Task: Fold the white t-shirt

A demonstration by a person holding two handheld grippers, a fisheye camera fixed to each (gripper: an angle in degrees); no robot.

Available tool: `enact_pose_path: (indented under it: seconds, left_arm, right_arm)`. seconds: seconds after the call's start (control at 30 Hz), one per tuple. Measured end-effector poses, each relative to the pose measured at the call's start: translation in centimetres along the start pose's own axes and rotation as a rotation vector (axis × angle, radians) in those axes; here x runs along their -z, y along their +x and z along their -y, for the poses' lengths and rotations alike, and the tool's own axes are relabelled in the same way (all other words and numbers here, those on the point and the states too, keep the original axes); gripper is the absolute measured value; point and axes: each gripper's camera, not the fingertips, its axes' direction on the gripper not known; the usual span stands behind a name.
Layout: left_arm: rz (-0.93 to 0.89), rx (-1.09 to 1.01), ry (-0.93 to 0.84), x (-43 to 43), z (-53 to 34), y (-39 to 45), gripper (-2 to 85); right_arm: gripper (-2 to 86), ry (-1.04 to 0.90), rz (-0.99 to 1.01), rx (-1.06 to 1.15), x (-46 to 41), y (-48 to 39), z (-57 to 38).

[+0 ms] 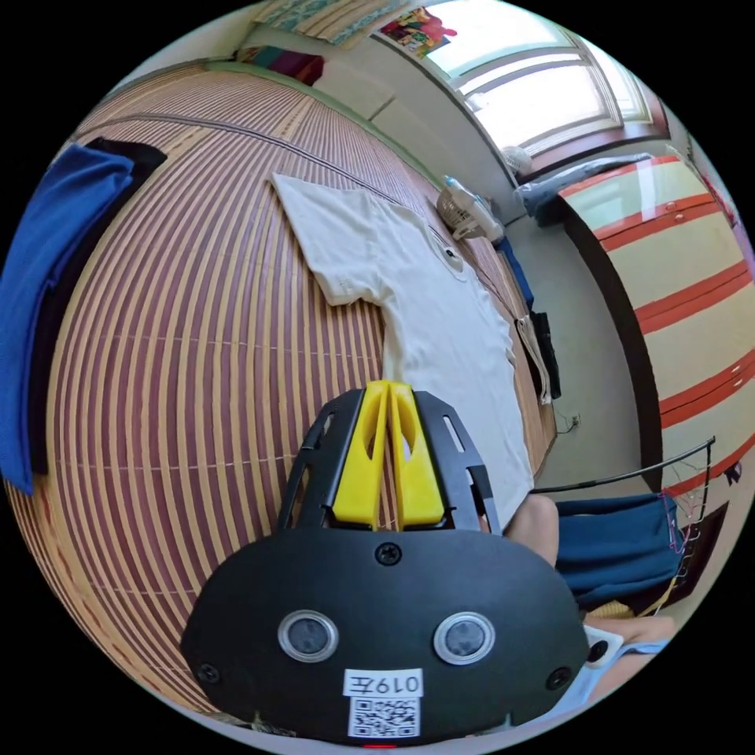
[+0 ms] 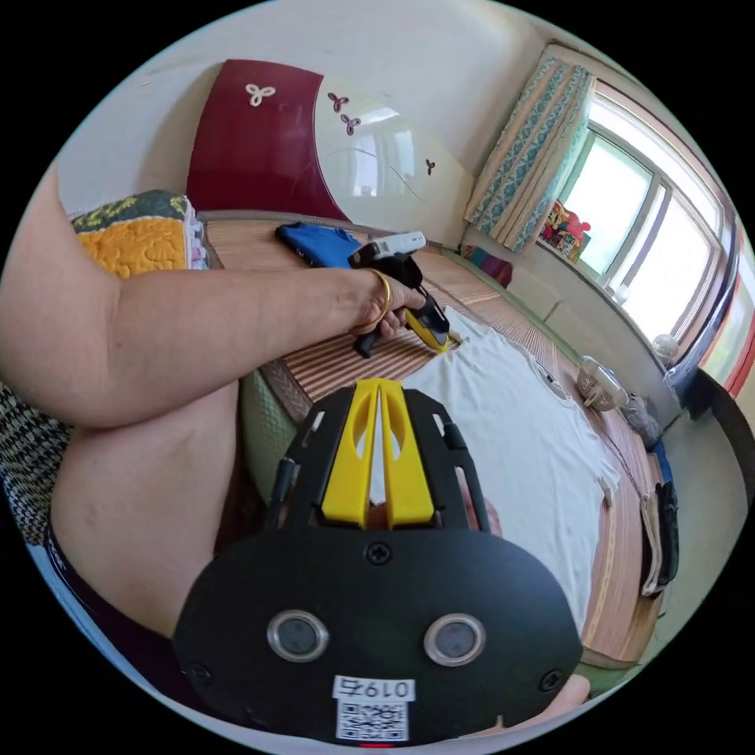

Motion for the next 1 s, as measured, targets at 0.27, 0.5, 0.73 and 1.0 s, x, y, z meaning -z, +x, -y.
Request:
enact_pose_path:
  seconds: [0.27, 0.5, 0.73, 1.0]
  left_arm:
    - [-0.083, -0.01, 0.041, 0.5, -0.2, -0.1, 1.1]
    - [-0.028, -0.091, -0.006, -1.1, 0.2, 1.7, 1.1]
    - [0.03, -0.121, -0.029, -1.5, 0.5, 2.3, 0.9]
    - [0.006, -0.022, 0.031, -0.5, 0.3, 0.7, 0.7]
  right_arm:
    - [6.9, -0.061, -0.033, 0.038, -2.2, -3.4, 0.0]
    - [9.0, -0.114, -0.005, 0.027, -3.7, -4.3, -0.1]
    - [7.9, -0.152, -0.013, 0.03, -5.3, -5.3, 0.3]
    - [7.3, -0.14, 0.037, 0.073, -6.5, -6.9, 1.0]
